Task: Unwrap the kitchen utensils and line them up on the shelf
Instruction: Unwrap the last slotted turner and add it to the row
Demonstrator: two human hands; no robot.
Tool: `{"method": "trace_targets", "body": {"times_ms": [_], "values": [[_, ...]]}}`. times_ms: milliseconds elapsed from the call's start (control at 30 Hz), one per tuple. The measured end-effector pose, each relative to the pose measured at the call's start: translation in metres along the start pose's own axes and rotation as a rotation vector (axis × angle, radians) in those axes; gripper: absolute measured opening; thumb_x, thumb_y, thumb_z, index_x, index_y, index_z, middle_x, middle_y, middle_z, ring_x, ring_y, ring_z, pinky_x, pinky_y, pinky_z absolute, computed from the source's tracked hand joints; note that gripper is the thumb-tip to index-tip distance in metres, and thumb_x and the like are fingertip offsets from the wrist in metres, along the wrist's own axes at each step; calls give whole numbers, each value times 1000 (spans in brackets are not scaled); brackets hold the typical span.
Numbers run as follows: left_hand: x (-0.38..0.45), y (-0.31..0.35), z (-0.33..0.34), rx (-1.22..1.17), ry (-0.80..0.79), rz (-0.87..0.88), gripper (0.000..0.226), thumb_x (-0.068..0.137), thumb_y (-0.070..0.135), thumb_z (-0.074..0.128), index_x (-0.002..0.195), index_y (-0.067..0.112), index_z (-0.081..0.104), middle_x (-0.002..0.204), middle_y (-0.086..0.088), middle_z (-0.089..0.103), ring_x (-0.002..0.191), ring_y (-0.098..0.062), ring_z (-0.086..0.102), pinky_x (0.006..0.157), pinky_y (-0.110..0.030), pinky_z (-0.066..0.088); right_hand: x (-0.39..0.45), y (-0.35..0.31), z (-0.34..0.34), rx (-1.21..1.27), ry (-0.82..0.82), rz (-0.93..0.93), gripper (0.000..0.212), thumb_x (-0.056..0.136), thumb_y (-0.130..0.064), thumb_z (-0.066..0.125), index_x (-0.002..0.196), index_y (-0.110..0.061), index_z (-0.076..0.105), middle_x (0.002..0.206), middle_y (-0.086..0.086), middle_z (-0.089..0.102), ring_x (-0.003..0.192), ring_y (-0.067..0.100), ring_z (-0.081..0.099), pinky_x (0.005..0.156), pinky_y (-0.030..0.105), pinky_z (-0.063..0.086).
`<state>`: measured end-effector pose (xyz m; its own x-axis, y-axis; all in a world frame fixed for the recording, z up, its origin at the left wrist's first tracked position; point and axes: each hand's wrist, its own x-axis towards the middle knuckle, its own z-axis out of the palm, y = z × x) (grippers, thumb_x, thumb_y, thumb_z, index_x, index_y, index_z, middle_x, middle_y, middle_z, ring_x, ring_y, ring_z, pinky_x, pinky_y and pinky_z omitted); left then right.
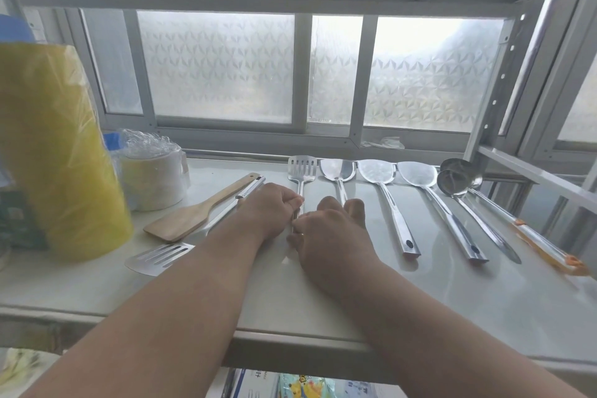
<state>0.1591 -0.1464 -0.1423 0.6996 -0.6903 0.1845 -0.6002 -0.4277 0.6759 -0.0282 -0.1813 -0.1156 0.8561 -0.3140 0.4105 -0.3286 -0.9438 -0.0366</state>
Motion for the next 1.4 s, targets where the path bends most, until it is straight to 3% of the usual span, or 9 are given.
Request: {"method": "trace_targets", "body": {"times_ms": [633,800,900,1067,1267,1400], "values": [[1,2,0,10,-20,15,20,104,44,62,111,39,81,107,14,80,112,-14,71,111,-43,51,3,3,7,-7,25,2,26,100,-36,44,86,-29,65,88,-9,65,109,16,41,93,42,22],[3,-1,1,21,-37,9,15,100,50,59,93,56,70,98,26,75,113,-11,68,119,-47,42,3,4,10,7,52,3,24,100,-38,45,78,-32,54,92,-8,67,108,16,41,91,41,18],[2,0,1,20,-27,14,16,100,51,59,89,56,69,96,28,74,113,-10,68,119,-47,42,3,4,11,3,59,2,25,100,-38,45,81,-31,58,91,-9,66,108,16,41,91,40,19],[2,0,0,10,-30,9,13,102,49,59,99,52,71,96,28,73,113,-10,68,120,-46,41,4,5,12,-5,62,-2,24,99,-38,46,86,-30,64,89,-9,66,107,15,41,90,40,18],[1,1,-1,4,-36,10,18,102,49,59,88,53,70,99,24,76,110,-9,69,118,-45,43,5,4,12,-20,65,-1,25,98,-37,46,89,-29,68,90,-10,67,107,15,41,88,40,18],[2,1,-1,-6,-47,6,14,102,50,59,97,54,71,95,29,73,112,-9,68,120,-46,41,5,4,11,-10,59,-1,26,99,-37,45,89,-29,68,90,-9,67,108,15,41,90,41,19]]}}
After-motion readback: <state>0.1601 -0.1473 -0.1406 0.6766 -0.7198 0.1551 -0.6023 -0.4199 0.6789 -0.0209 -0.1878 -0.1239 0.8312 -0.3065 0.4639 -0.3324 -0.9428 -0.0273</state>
